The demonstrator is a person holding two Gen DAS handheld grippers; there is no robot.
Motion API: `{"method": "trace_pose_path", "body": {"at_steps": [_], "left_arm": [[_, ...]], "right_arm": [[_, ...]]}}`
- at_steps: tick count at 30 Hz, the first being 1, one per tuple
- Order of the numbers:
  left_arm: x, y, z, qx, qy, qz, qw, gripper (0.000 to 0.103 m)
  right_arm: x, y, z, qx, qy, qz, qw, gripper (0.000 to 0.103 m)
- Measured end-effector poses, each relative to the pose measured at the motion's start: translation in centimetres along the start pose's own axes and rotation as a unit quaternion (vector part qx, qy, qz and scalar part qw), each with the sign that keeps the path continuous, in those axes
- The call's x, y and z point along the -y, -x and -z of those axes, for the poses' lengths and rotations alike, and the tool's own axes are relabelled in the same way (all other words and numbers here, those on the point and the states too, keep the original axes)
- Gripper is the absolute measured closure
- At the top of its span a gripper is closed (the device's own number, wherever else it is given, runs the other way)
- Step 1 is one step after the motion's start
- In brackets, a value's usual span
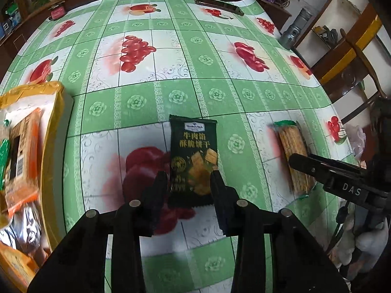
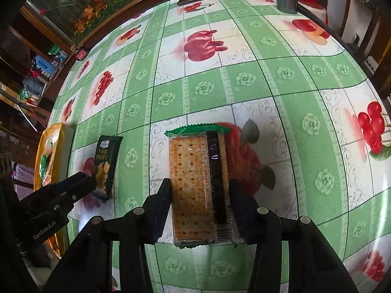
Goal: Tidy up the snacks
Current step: 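Lift the dark green packet with the left tool while the right lifts the cracker pack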
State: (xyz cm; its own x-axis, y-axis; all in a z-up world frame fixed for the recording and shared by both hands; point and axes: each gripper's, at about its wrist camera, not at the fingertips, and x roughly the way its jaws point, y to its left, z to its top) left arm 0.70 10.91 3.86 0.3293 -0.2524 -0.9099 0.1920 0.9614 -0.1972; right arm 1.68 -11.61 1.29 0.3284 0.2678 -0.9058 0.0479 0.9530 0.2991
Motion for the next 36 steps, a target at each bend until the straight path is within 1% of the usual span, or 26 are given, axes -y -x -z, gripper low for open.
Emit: {"method": "trace_pose_path", "body": {"at_steps": [6, 7, 9, 14, 16, 17, 18, 19, 21, 22, 23, 25, 27, 32, 36], "left_arm": [[0.1, 0.5, 0.5, 0.005, 0.010, -0.017, 0.9998, 0.068], [0.1, 0.6, 0.6, 0.006, 0.009, -0.023, 0.9997, 0.067], [0.2, 0.4, 0.6, 0.006, 0.008, -0.032, 0.9994, 0.060], [0.3, -0.4, 0.5, -0.001, 0.011, -0.049, 0.9987, 0.058], [0.3, -0.8, 0.3, -0.003, 0.008, -0.054, 0.9985, 0.054], [0.4, -1.0, 0.2, -0.005, 0.006, -0.058, 0.9983, 0.049], [0.4, -1.3, 0.2, -0.005, 0.004, -0.062, 0.9981, 0.041], [0.4, -1.3, 0.1, -0.004, 0.005, -0.064, 0.9979, 0.037], [0.3, -1.7, -0.1, -0.007, 0.009, -0.064, 0.9979, 0.025], [0.1, -1.9, -0.2, -0.009, 0.015, -0.059, 0.9981, 0.022], [-0.2, -2.1, -0.3, -0.012, 0.024, -0.054, 0.9982, 0.016], [-0.4, -2.3, -0.6, -0.011, 0.024, -0.060, 0.9978, 0.010], [-0.5, -2.6, -0.7, -0.014, 0.024, -0.063, 0.9976, 0.000], [-0.4, -3.0, -1.1, -0.012, 0.024, -0.067, 0.9974, 0.000], [-0.2, -3.3, -1.4, 0.004, 0.018, -0.073, 0.9971, 0.000]], "right_arm": [[-0.4, 0.9, 0.8, 0.002, 0.016, -0.008, 1.000, 0.055], [-0.5, 1.0, 0.9, 0.001, 0.019, -0.008, 1.000, 0.055], [-0.4, 1.1, 1.1, -0.001, 0.021, -0.009, 1.000, 0.055], [0.1, 0.7, 1.4, -0.008, 0.019, -0.011, 1.000, 0.055], [0.3, 0.5, 1.5, -0.012, 0.018, -0.011, 1.000, 0.055], [0.4, 0.4, 1.6, -0.012, 0.017, -0.011, 1.000, 0.055], [0.5, 0.5, 1.6, -0.011, 0.017, -0.013, 1.000, 0.055], [0.5, 0.5, 1.7, -0.012, 0.018, -0.012, 1.000, 0.055], [0.6, 0.5, 1.7, -0.012, 0.020, -0.013, 1.000, 0.055], [0.6, 0.5, 1.7, -0.012, 0.022, -0.012, 1.000, 0.054], [0.5, 0.5, 1.7, -0.012, 0.024, -0.011, 1.000, 0.054], [0.4, 0.5, 1.8, -0.012, 0.029, -0.008, 0.999, 0.053], [0.2, 0.5, 1.9, -0.011, 0.035, -0.005, 0.999, 0.053], [0.0, 0.4, 2.0, -0.008, 0.043, -0.004, 0.999, 0.052], [0.0, 0.4, 2.0, -0.005, 0.044, -0.004, 0.999, 0.052]]}}
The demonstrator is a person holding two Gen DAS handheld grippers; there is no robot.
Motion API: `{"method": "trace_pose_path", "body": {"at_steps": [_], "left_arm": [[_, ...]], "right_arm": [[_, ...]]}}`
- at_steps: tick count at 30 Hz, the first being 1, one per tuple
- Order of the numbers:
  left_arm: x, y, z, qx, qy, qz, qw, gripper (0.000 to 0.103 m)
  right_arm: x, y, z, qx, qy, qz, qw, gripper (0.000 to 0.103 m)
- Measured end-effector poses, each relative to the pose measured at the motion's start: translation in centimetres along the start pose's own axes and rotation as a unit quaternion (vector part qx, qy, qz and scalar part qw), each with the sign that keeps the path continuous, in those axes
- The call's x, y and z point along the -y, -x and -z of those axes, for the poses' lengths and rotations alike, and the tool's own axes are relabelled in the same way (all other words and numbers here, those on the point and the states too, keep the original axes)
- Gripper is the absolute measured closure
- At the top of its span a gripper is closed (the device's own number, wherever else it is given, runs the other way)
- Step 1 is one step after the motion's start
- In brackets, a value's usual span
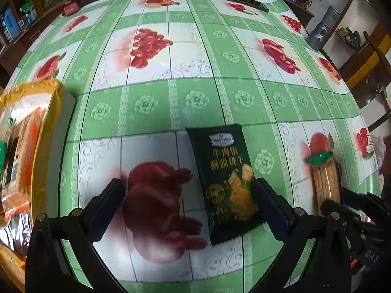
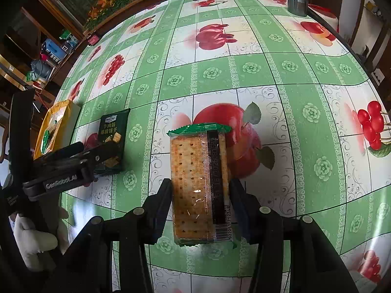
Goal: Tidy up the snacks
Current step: 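Lift the dark green packet with the left tool while the right lifts the cracker pack, then carry both packs over the white tray and open both tools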
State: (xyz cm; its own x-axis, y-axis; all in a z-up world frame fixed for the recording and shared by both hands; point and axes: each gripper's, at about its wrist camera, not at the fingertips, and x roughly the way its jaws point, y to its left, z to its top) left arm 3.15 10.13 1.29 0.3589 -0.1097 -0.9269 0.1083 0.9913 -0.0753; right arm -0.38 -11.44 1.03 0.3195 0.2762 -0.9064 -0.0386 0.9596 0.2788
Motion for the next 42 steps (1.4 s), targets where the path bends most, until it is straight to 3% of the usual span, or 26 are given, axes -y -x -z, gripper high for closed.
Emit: {"method": "trace_pose_path", "body": {"at_steps": [4, 6, 9, 10, 12, 13, 19, 26, 34, 42], "left_arm": [[0.8, -0.5, 0.1, 0.030, -0.026, -0.031, 0.9987, 0.000], [1.1, -0.5, 0.1, 0.037, -0.031, -0.026, 0.9985, 0.000], [1.8, -0.4, 0.2, 0.011, -0.048, -0.020, 0.9986, 0.004], [2.3, -0.1, 0.2, 0.014, -0.061, -0.015, 0.9979, 0.010], [3.3, 0.7, 0.3, 0.015, -0.088, -0.004, 0.9960, 0.050], [3.5, 0.9, 0.3, 0.011, -0.090, 0.000, 0.9958, 0.060], [2.6, 1.8, 0.9, 0.000, -0.056, 0.037, 0.9977, 0.061], [0.8, 4.7, 2.4, 0.022, -0.004, 0.069, 0.9974, 0.061], [-3.1, 9.2, 5.1, 0.051, 0.054, 0.063, 0.9952, 0.060], [-8.7, 13.9, 8.4, 0.092, 0.124, 0.039, 0.9872, 0.060]], "right_arm": [[-0.1, 0.0, 0.1, 0.003, 0.002, 0.001, 1.000, 0.052], [-0.1, 0.1, 0.2, 0.003, 0.005, 0.004, 1.000, 0.052], [-0.1, 0.1, 0.4, 0.004, 0.006, 0.004, 1.000, 0.052], [-0.1, 0.2, 0.5, 0.004, 0.005, 0.004, 1.000, 0.053], [-0.1, 0.2, 0.6, 0.005, 0.005, 0.005, 1.000, 0.054], [-0.2, 0.3, 0.7, 0.005, 0.005, 0.003, 1.000, 0.054], [0.0, 0.5, 1.0, 0.002, -0.002, -0.015, 1.000, 0.055], [-0.2, 1.2, 1.2, 0.004, 0.000, -0.032, 0.999, 0.055], [-2.8, 1.9, 0.9, 0.008, 0.028, -0.062, 0.998, 0.055], [-8.8, 1.3, 0.7, -0.003, 0.080, -0.107, 0.991, 0.055]]}}
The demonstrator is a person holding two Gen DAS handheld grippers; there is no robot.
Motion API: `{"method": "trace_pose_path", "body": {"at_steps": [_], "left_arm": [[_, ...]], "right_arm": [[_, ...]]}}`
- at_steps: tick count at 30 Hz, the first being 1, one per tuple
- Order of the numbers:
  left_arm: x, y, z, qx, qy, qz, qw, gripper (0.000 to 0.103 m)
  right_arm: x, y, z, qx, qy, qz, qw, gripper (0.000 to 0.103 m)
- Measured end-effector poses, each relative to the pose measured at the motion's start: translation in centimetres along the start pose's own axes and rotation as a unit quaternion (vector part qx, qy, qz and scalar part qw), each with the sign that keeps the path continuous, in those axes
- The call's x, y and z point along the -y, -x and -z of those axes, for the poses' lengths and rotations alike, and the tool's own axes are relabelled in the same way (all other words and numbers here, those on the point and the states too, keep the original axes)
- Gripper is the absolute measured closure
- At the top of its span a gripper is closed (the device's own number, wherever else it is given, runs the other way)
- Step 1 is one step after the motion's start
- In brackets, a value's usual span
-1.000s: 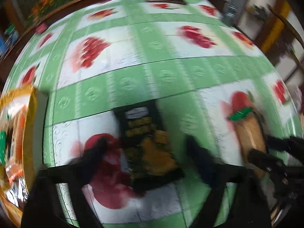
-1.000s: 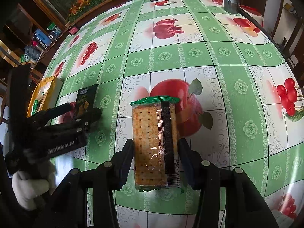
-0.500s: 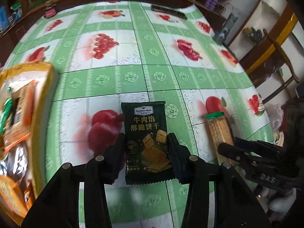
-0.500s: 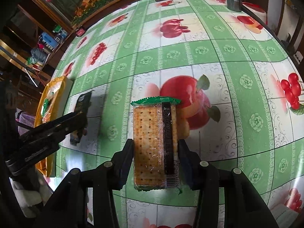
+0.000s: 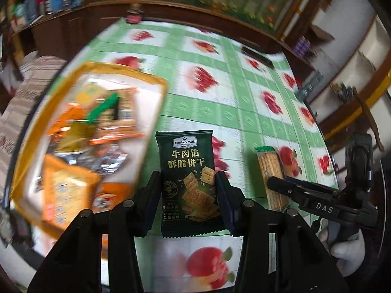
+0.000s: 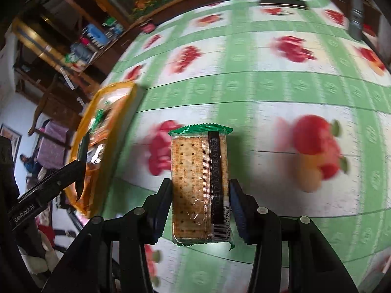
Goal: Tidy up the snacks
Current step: 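Carry both packs over the white tray and open both tools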
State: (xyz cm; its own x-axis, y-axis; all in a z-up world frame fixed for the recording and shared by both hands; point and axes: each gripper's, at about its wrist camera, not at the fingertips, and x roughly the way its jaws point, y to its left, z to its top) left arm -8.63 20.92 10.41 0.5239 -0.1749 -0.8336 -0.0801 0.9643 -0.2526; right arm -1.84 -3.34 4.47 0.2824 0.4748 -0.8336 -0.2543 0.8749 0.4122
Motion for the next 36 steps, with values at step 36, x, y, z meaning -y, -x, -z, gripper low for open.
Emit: {"method": "trace_pose_path", "body": {"at_steps": [36], "left_arm": [[-17.7, -1.2, -3.9, -0.040, 0.044, 0.030, 0.9978, 0.058]], "right_arm": [[-22.1, -12.1, -6.9, -0.031, 0.086, 0.010, 0.996, 0.056]]}}
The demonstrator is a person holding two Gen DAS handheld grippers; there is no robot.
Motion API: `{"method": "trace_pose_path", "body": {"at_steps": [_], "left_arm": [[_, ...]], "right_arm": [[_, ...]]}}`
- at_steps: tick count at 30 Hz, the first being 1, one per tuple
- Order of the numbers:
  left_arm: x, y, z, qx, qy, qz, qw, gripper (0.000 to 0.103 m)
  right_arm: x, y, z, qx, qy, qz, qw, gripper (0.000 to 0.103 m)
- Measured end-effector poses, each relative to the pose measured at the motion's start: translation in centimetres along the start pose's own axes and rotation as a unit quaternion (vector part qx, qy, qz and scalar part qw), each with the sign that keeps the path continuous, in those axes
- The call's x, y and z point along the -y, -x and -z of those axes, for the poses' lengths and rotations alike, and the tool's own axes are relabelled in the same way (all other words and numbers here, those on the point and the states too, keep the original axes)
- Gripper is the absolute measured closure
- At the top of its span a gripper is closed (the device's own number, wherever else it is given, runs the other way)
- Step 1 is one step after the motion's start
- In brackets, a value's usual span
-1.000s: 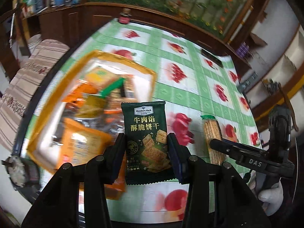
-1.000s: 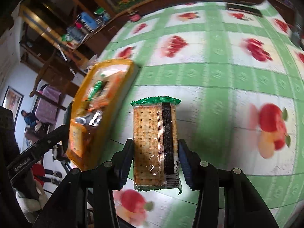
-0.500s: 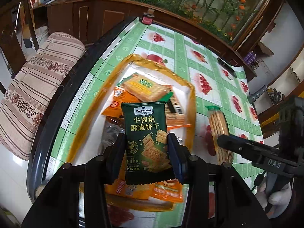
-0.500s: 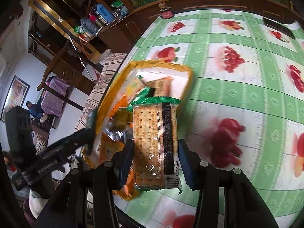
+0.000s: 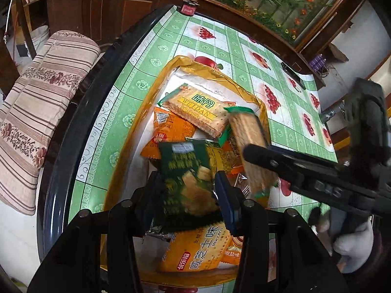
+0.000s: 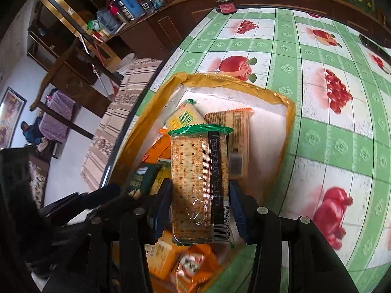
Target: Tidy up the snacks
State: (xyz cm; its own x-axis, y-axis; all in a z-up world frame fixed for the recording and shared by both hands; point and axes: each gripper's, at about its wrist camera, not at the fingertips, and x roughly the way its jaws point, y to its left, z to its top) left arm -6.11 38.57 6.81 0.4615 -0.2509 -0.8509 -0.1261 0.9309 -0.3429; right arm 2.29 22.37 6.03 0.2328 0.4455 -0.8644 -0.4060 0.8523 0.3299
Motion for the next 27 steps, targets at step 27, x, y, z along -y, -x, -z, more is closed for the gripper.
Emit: {"method": "trace_pose_path", "body": {"at_steps": [27], "left_arm": [[4.4, 2.8, 1.5, 0.035, -0.019, -0.025, 0.9989, 0.045]], "right_arm": [[3.3, 6.8, 2.0, 0.075, -0.031, 0.030, 0.996, 0.047]]}}
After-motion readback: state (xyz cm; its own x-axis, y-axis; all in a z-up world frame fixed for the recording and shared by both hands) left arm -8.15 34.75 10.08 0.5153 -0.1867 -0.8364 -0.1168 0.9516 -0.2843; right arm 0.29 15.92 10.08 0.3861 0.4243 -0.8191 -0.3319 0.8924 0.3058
